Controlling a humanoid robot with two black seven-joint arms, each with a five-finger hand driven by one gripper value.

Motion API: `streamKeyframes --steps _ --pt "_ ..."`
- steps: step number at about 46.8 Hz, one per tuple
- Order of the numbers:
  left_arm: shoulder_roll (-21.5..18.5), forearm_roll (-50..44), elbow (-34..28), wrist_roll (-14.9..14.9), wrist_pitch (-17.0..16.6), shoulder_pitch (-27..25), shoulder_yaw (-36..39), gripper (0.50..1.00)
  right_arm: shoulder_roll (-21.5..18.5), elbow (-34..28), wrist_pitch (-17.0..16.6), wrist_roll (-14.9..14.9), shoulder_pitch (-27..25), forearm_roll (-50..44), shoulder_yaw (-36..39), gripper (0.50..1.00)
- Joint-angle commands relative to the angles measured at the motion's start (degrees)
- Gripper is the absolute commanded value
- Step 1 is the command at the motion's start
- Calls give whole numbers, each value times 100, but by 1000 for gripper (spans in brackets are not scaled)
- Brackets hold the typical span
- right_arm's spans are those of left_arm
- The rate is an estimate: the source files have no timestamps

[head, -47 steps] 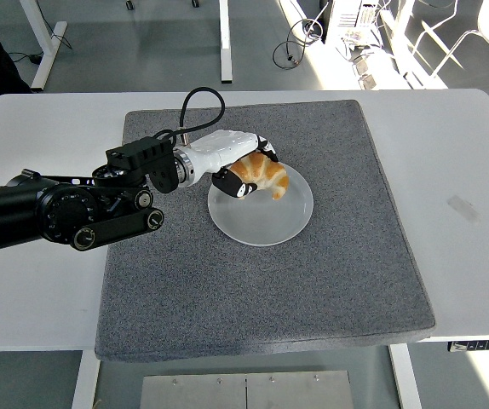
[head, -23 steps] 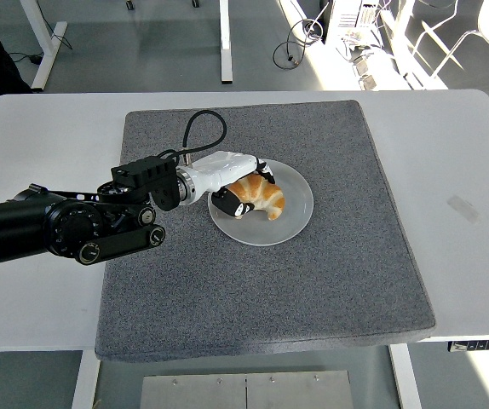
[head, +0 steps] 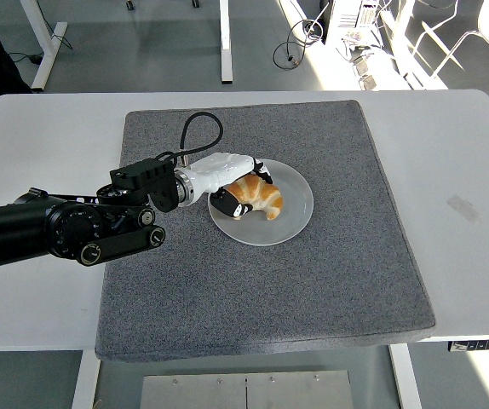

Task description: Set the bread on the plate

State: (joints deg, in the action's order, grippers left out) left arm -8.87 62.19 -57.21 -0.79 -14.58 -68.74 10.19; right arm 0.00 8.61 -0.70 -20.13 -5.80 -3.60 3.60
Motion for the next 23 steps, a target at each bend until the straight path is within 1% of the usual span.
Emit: streamKeyframes --steps 1,19,23 --pt "8 -14 -1 0 -1 -8 -17 808 0 0 -9 0 0 0 0 1000" --pt "-18 -14 -9 0 -10 1 -140 849 0 0 0 0 0 0 0 1000" --pt "-62 -22 -9 0 -115 1 -324 849 0 0 0 0 0 0 0 1000"
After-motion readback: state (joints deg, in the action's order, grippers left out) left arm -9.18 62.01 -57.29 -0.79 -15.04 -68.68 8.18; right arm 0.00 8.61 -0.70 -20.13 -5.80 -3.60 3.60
